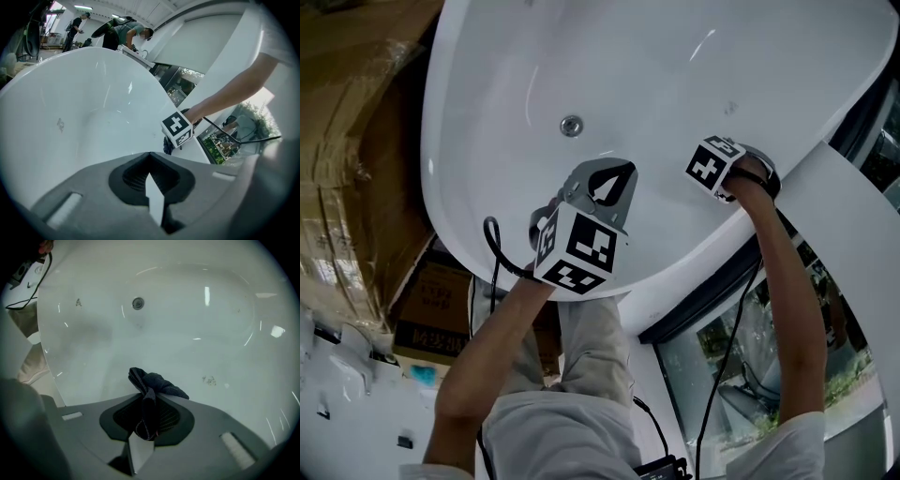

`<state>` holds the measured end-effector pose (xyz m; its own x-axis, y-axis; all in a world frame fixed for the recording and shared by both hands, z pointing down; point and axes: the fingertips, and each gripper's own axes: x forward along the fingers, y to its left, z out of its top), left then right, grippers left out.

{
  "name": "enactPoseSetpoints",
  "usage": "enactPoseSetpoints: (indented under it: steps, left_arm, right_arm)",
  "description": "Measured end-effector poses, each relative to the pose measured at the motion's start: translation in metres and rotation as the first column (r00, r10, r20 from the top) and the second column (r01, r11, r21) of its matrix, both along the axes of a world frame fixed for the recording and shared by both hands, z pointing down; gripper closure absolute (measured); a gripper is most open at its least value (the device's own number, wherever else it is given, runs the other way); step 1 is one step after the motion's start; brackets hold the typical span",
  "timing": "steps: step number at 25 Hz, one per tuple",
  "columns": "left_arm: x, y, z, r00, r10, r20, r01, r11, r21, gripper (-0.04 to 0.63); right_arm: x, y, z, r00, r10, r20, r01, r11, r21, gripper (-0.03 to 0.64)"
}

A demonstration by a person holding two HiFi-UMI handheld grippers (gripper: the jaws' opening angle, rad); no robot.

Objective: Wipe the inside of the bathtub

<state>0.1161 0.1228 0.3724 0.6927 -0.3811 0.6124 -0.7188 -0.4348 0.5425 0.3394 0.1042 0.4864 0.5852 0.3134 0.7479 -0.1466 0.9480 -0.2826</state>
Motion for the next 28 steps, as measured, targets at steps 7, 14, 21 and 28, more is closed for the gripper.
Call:
enactPoseSetpoints:
  steps: [7,14,21,28]
  left_arm:
    - [-0.009,0.011,0.006,1.000,-0.005,0.012,0.005,1.000,-0.009,0.597]
    - [-0.014,0.019,0.006,1.000,-0.003,0.014,0.003,1.000,-0.011,0.597]
    - [-0.016,0.021,0.007,1.000,-0.005,0.019,0.005,1.000,-0.005,0.597]
    - [-0.019,0.028,0.010,1.000,-0.002,0.027,0.002,1.000,-0.007,0.597]
  right_arm:
    - [-0.010,0.045,0.006,1.000,-0.016,0.027,0.017,0.999,-0.041,0.549]
    - [-0.025,0.106,0.008,0.997,0.017,0.069,-0.009,0.994,-0.105,0.549]
    - [-0.046,0.185,0.011,0.995,-0.029,0.101,0.052,0.970,-0.238,0.551]
    - [-0.070,0.234,0.005,0.974,-0.016,0.225,0.094,0.934,-0.343,0.551]
